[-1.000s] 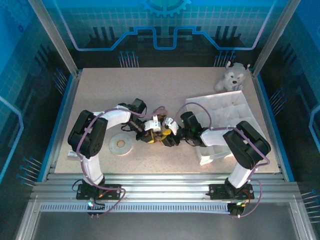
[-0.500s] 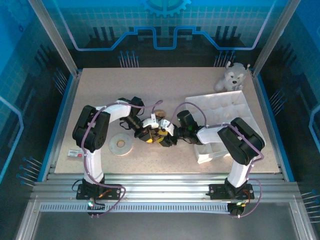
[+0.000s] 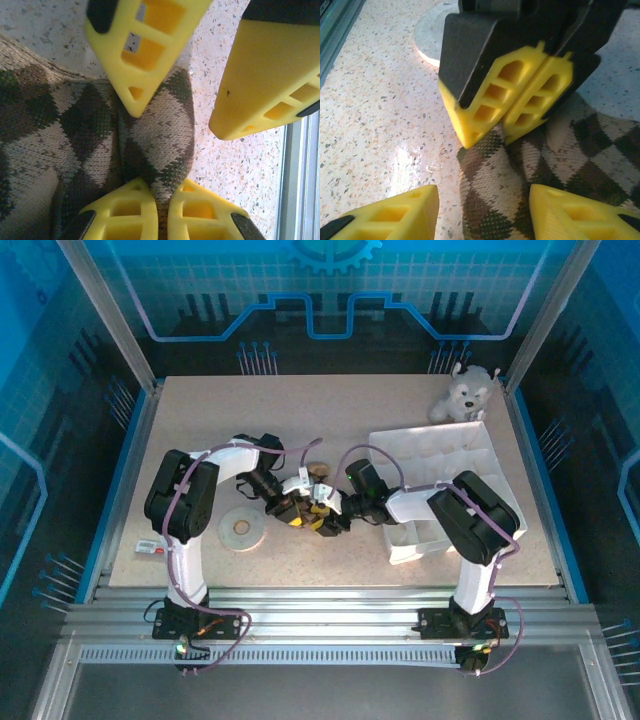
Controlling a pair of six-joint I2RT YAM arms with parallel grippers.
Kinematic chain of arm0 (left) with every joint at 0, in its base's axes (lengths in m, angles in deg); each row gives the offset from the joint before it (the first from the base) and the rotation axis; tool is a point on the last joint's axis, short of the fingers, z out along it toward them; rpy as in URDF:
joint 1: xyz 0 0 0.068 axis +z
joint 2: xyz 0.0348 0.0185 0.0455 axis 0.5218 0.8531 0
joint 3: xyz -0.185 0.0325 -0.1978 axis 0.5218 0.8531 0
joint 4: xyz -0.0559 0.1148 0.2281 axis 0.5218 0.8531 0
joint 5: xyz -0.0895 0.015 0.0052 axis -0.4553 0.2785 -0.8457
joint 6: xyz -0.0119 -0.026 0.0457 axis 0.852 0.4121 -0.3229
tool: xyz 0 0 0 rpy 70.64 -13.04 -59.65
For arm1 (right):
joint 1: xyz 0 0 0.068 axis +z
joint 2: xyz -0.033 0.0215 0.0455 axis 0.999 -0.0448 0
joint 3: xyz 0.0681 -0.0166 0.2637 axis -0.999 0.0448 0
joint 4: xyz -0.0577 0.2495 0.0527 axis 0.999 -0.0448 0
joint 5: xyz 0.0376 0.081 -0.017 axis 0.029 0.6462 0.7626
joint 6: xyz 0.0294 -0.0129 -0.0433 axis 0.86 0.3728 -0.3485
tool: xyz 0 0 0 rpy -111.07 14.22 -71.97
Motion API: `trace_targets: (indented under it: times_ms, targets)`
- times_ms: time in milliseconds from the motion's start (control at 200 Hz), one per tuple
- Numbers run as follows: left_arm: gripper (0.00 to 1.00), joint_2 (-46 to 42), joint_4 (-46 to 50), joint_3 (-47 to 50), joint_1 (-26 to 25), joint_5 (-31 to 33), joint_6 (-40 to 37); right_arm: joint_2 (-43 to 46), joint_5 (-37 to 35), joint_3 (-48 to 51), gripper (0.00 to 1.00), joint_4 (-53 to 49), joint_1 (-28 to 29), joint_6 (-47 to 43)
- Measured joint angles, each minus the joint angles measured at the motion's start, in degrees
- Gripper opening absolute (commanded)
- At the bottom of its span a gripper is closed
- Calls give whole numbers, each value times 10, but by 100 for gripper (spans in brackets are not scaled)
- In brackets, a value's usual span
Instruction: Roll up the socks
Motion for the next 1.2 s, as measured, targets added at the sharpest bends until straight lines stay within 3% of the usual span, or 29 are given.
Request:
trace_targets:
  times_ms: [125, 245, 435, 610, 690, 866, 951, 1201]
  targets:
    - [0, 0, 2, 0, 3, -1, -7, -2, -17, -9, 47, -17, 9, -13]
    - [0, 0, 4, 0, 7, -5, -9, -4, -50, -12, 36, -23, 23, -24]
    - [0, 0, 12, 0, 12, -3, -12, -4, -106, -14, 0, -25, 45, -38]
    - [14, -24, -30, 38, 24, -5, -5, -5, -140, -63, 0, -97, 56, -36]
    - [20, -52, -72, 73, 33, -5, 15, -10, -132, -99, 0, -155, 59, -35]
    - [24, -110, -160, 138, 47, 6, 76, -33, -93, -168, 0, -254, 59, -32]
    - [34, -134, -199, 167, 51, 22, 109, -47, -76, -197, 0, -297, 59, -30]
    - [35, -226, -297, 218, 65, 76, 188, -90, -47, -261, 0, -392, 56, 22]
